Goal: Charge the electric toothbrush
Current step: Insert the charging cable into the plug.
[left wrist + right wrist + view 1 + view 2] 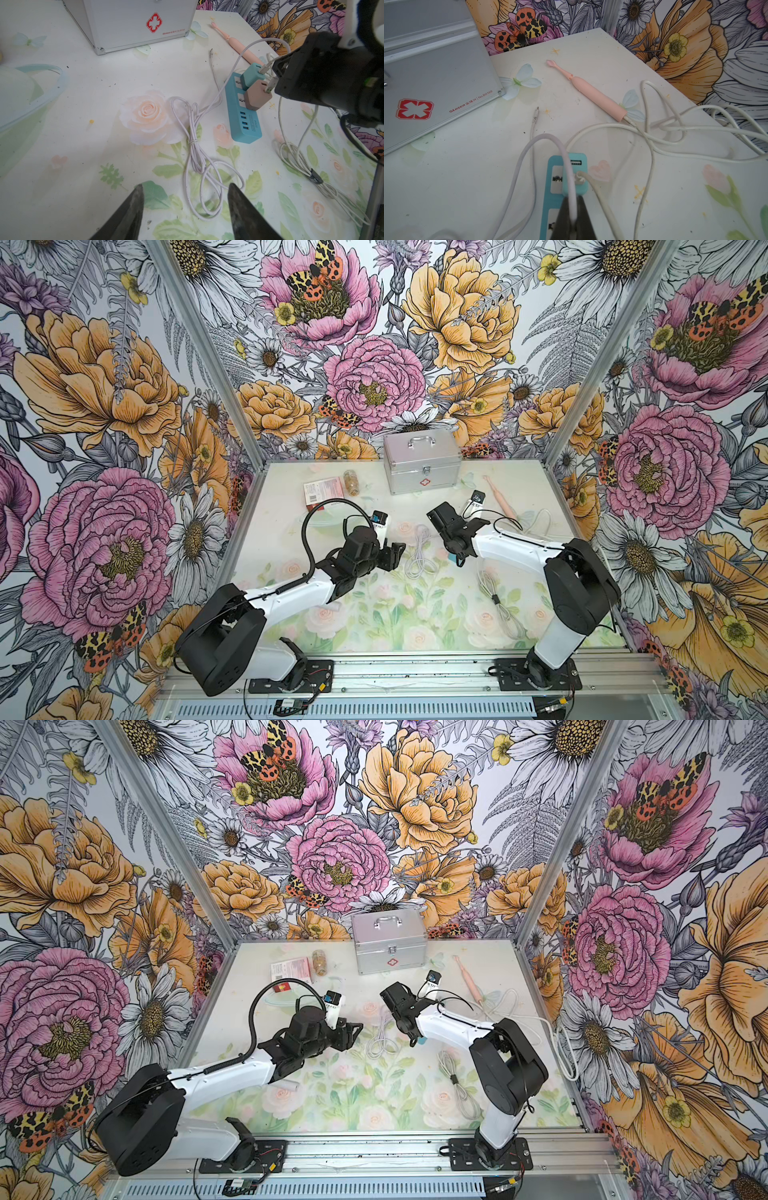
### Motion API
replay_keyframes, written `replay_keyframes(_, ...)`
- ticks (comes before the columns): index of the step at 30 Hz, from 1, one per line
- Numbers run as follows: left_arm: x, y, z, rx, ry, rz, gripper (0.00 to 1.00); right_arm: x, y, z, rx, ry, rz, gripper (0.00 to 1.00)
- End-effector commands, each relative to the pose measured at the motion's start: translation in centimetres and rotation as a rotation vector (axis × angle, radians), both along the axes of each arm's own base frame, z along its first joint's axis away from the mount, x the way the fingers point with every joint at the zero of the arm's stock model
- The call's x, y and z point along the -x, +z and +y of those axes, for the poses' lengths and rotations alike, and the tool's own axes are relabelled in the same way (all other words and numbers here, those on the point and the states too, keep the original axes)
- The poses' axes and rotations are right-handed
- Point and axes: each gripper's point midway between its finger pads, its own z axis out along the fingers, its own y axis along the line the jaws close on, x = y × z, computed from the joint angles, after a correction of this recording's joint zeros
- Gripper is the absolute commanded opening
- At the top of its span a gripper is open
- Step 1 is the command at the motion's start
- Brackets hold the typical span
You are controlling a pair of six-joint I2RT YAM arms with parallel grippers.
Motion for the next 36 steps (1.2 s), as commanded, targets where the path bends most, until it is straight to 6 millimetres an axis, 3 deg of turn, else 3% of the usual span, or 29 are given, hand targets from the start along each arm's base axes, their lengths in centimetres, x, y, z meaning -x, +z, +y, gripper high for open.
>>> replay_keyframes(1, -0.3, 1.1, 0.6, 0.025, 0.028, -0.031, 0.64, 0.8, -0.6, -0.3, 0.017, 0.004, 0.013, 0.0)
replay_keyframes(6, -0.3, 1.3, 0.8, 0.032, 0.034, -0.036, 0.65, 1.7, -1.0, -0.6, 0.01, 0.001, 0.016, 0.0)
replay_keyframes(13, 0.0, 1.3, 1.0, 0.034, 0.033, -0.038, 0.65, 2.4, -2.1, 0.5, -0.017, 0.036, 0.044, 0.0)
replay_keyframes(19, 0.2, 1.5, 1.5, 0.038, 0.047, -0.045, 0.66, 3.5, -4.3, 1.2, -0.034, 0.088, 0.13, 0.0)
replay_keyframes(32, 0.2, 1.6, 1.3, 0.043, 0.042, -0.048, 0.67, 4.3, -6.1, 0.6, -0.063, 0.08, 0.194, 0.0)
replay_keyframes(36, 0.2, 1.6, 1.4, 0.043, 0.043, -0.046, 0.67, 4.6, -6.1, -1.2, -0.079, 0.021, 0.185, 0.0)
